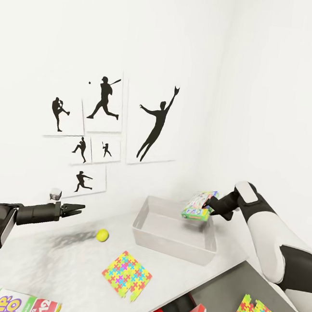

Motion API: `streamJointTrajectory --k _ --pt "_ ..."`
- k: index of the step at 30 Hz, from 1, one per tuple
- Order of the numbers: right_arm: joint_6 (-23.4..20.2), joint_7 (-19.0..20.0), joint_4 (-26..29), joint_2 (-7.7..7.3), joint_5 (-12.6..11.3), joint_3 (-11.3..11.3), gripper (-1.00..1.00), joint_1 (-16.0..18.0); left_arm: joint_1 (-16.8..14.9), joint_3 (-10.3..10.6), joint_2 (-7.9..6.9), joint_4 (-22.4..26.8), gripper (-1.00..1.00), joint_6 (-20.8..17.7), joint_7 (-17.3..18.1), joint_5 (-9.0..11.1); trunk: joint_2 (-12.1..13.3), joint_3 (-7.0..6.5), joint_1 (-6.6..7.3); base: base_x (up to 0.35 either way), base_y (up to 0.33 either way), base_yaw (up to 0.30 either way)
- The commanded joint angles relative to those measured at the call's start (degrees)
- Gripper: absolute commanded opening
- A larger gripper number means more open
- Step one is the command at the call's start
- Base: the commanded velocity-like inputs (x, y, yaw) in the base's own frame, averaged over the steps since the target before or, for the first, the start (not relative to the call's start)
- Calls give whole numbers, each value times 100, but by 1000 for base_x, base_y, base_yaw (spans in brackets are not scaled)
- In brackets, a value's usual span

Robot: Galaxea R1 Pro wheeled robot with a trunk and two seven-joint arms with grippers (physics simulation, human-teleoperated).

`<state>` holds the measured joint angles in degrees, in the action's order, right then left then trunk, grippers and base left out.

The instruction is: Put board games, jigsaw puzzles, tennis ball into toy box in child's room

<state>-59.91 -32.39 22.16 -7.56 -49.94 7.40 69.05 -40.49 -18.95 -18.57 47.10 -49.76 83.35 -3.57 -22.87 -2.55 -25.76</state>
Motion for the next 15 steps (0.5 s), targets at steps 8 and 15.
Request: streamJointTrajectory --k 8,15 --pt "-9 -58 7 -141 -39 -69 -100 -19 -3 19 2 1 100 -74 50 -39 -4 3 -2 0 0 0" --pt "-9 -57 8 -157 -38 -184 -100 -23 -7 559 10 746 100 -841 253 5 -4 3 -2 0 0 0"
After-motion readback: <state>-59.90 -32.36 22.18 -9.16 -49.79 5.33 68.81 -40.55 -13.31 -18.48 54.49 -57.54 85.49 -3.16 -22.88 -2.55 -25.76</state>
